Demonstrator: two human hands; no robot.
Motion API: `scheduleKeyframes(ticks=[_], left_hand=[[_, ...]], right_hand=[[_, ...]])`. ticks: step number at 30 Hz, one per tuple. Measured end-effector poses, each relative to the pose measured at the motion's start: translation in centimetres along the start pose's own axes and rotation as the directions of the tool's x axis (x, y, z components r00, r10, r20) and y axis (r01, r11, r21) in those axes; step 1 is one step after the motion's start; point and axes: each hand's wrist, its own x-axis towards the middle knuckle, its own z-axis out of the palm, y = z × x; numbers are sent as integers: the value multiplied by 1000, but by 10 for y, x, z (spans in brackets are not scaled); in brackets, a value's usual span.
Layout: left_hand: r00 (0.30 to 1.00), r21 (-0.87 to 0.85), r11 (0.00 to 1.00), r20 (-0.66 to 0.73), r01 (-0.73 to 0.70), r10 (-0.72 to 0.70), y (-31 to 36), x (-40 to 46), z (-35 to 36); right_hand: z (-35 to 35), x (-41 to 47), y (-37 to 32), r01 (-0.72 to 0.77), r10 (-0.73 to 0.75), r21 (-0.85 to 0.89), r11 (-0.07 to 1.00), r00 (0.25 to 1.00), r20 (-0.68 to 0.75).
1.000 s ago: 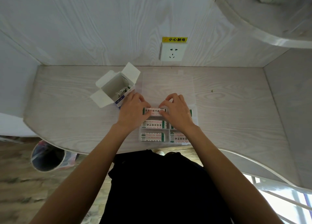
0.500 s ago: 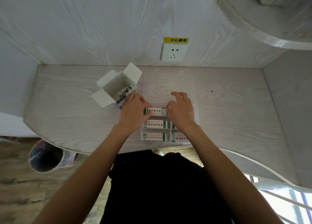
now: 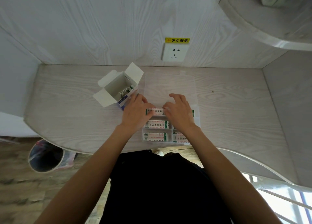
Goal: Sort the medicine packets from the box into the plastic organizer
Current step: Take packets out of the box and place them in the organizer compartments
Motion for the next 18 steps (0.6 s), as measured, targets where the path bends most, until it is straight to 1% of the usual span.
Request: scheduleKeyframes(ticks=[2,3,5,6,7,8,9,10,11,12,13,14,15,16,18], left_hand=[[1000,-8,1000,-16,-7,7,0,-1,0],[1000,-27,1000,-21,-7,7,1,-2,-1],[1000,-88,996,-15,-14,13,6,-8,-8],[1000,-125,992,-14,-27,25,9,-12,-14],[998,-167,985,-42,-45,38,10,-17,-23],[992,-204,976,-113,-73,51,11,-23,-34],[973,-208,973,-224,-97,50,9,-27,-44],[941,-176,981,-338,-81,17,3,-30,-55],[910,-134,991,-414,-24,-34,-5,-31,-62],[889,-100,993,-447,61,-100,-17,-29,-68],[886,-98,985,-430,142,-170,-28,-25,-71],[890,-144,965,-373,221,-260,-38,-21,-72],[884,-225,929,-304,295,-355,-47,-19,-73],[875,-323,883,-234,342,-424,-52,-17,-71],[870,-454,808,-129,375,-476,-54,-15,-66]], right_hand=[[1,1,0,-22,22,18,1000,1000,10],[1,0,1,-22,22,32,999,1000,-9],[-4,-1,0,-1,9,86,996,996,-86],[-9,-1,-1,6,13,138,990,991,-134],[-14,0,-4,24,13,205,979,984,-177],[-19,3,-7,52,9,267,962,975,-221],[-23,6,-11,89,-4,309,947,964,-266],[-27,12,-17,133,-30,328,935,954,-299],[-31,17,-23,165,-53,336,927,947,-318],[-34,24,-31,192,-79,338,921,943,-322],[-36,30,-39,213,-105,327,921,943,-317],[-37,35,-46,232,-135,305,924,942,-307],[-37,41,-55,258,-175,273,927,940,-294],[-36,46,-62,285,-214,238,929,935,-283],[-32,52,-72,335,-288,173,926,925,-246]])
